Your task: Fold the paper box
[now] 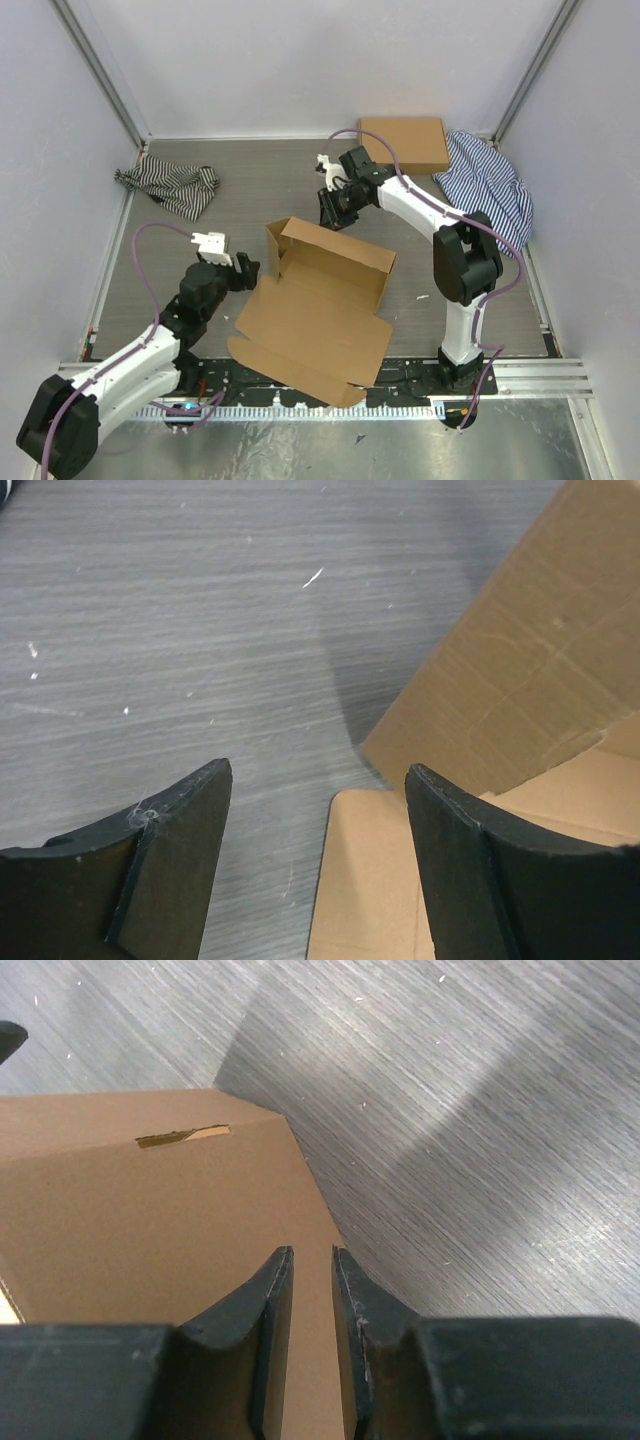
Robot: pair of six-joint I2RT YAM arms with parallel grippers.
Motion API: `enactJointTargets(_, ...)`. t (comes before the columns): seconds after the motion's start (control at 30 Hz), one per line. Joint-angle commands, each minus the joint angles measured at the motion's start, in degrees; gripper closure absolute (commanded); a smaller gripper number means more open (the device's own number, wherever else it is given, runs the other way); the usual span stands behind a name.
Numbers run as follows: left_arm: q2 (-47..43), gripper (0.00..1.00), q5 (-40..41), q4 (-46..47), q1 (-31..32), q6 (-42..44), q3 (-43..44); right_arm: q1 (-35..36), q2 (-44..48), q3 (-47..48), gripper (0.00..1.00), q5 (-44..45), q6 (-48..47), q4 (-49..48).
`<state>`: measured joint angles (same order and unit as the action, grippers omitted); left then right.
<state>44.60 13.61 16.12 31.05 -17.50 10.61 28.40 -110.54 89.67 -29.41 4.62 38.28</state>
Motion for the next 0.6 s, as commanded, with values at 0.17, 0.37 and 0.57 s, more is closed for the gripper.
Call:
enactJointTargets(0.17,8.05,0.22,-11.91,17.38,-1.51,4.36,1.36,-0.51,1.37,-1.86,0.72,-7.03,-4.66,2.15)
enactJointTargets(0.37,13.88,0.21,-15.6,23.49,-1.52,6.62,1.48,-0.54,1.91,-2.78,0.72,-7.77,-6.0,3.07)
enactJointTargets(0.57,16.51,0.21,-17.95,25.79,-1.52,9.11,3.02,-0.46,1.27,-2.36,0.72,-9.52,-7.31,4.07)
